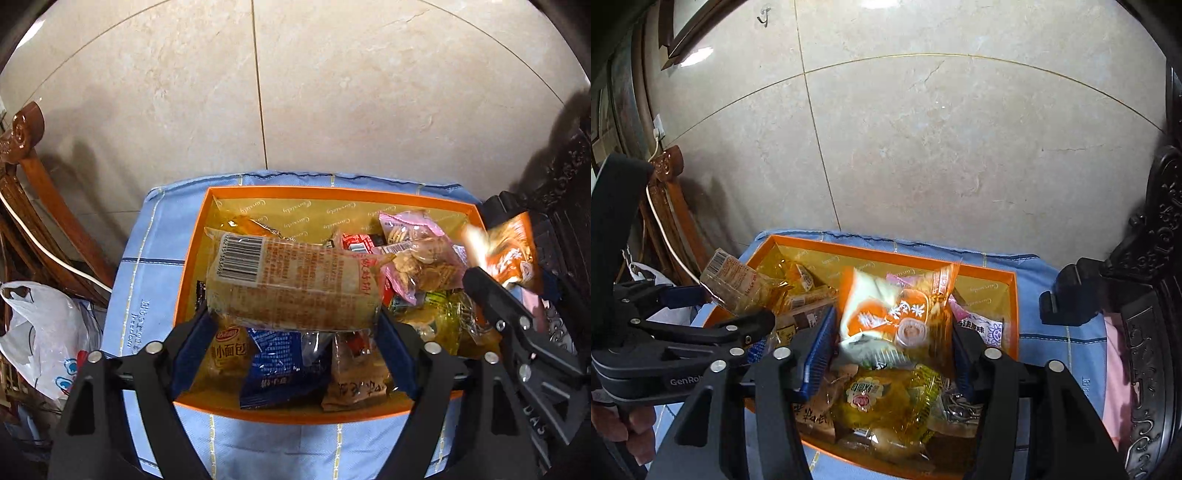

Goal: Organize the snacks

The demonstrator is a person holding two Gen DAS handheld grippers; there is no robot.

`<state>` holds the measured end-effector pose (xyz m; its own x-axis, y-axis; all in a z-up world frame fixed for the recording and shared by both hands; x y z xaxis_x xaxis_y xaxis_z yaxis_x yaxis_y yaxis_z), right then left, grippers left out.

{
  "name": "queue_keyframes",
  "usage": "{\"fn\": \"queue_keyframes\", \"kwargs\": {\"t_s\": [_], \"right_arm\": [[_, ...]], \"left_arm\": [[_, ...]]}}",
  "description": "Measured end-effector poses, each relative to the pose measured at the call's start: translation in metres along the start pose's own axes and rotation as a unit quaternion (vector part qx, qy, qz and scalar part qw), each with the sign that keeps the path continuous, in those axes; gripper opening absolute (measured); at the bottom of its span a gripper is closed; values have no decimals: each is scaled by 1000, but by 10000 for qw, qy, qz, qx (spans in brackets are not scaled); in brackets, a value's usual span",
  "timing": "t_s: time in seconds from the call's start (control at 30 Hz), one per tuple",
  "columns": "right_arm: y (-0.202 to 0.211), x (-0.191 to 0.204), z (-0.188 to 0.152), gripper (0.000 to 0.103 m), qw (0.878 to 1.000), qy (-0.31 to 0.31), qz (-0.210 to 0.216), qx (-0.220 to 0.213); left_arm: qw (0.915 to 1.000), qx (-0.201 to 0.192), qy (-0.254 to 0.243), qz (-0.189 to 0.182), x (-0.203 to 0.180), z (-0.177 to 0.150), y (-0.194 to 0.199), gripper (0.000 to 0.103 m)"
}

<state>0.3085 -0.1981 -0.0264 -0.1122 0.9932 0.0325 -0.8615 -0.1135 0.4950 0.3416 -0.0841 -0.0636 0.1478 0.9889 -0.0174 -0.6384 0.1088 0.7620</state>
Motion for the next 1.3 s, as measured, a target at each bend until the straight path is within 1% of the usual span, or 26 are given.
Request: {"fn": "queue_keyframes", "kwargs": {"t_s": [0.03, 0.07, 0.13, 0.17, 0.27, 0.33, 0.43, 0.63, 0.7, 0.8, 0.93, 1.17, 1.3], "right_arm": [[0, -1, 2, 69, 10000, -33, -23, -47], [-1, -4, 2, 82, 9999, -65, -90, -73], [1, -9, 2, 87, 9995, -113, -239, -167], [2, -11, 1, 88, 9994, -110, -247, -198], [2, -12, -9, 89, 9995, -66, -284, -107], [3, -13, -13, 89, 9995, -91, -280, -69], [5, -15, -18, 89, 9995, -159, -284, -24], [17, -14, -19, 90, 9995, -148, -295, -27], [21, -14, -18, 92, 9994, -144, -302, -34], [30, -12, -18, 92, 9995, -113, -304, -39], [42, -10, -17, 93, 9994, -101, -314, -61], [69, -5, -17, 93, 9990, 17, -410, -179], [85, -2, -19, 93, 9987, 61, -447, -229]], "left_arm": [[10000, 12, 72, 37, 2, 0, -2, 85], [9997, 56, 194, 108, 6, 0, -6, 90], [9987, 165, 456, 182, 14, -2, -11, 97], [9979, 198, 588, 191, 18, -4, -12, 97], [9970, 193, 713, 240, 25, -7, -11, 98], [9971, 187, 669, 305, 26, -10, -10, 98], [9974, 236, 609, 303, 25, -14, -7, 98], [9981, 148, 525, 280, 22, -15, 7, 98], [9984, 115, 496, 264, 22, -15, 13, 98], [9990, -20, 385, 235, 19, -15, 25, 98], [9993, -61, 166, 328, 15, -19, 38, 98], [9994, -116, 114, 317, 10, -38, 69, 98], [9991, -132, 9, 402, 10, -49, 85, 98]]}}
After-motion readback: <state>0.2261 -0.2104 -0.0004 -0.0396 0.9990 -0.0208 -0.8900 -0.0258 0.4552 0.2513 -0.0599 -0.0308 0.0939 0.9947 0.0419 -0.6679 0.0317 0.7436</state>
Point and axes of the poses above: each gripper's, at about its wrist camera, not at the fingertips, and y roughly against the way its jaws point, x to its left, z to its top, the point moved 8 cm from there along -y, roughly the way its jaws point, and after that the axes turned 10 degrees about -x, right-handed, at the moved point
